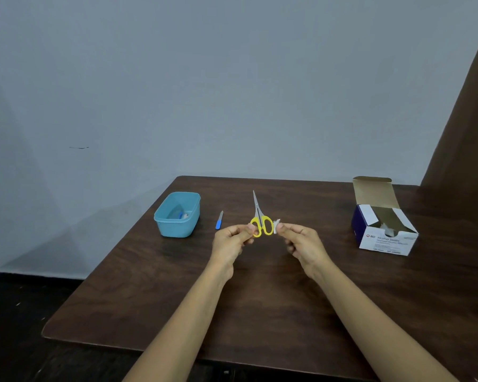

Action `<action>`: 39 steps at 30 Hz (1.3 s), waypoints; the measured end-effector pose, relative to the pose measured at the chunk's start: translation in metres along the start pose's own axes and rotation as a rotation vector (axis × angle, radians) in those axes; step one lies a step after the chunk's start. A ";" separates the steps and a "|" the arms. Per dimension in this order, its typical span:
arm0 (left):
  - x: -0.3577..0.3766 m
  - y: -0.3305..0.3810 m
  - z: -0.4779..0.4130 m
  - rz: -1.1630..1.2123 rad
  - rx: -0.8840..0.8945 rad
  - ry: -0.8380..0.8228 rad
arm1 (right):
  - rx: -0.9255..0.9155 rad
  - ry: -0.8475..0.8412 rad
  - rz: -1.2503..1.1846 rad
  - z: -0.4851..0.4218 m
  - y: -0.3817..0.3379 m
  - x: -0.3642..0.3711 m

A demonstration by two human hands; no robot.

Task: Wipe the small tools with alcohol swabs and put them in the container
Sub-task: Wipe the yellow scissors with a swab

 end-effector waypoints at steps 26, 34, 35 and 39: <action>-0.132 0.094 -0.051 -0.179 0.219 0.234 | -0.125 -0.101 0.293 -0.020 0.005 0.070; -0.197 0.111 -0.094 -1.022 -0.016 0.379 | -0.195 -0.047 0.401 -0.023 0.006 0.069; -0.195 0.112 -0.096 -1.133 -0.024 0.379 | -0.201 -0.046 0.408 -0.022 0.006 0.070; -0.175 0.111 -0.102 -1.460 0.029 0.351 | -0.201 -0.042 0.424 -0.023 0.006 0.069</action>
Point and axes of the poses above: each hand's wrist, its own z-axis away from the middle knuckle, its own x-axis out of the palm, y = z × x, the point moved 10 cm from there along -z, towards the middle knuckle, and after that the axes turned 6 degrees about x, right-handed, at the moved point
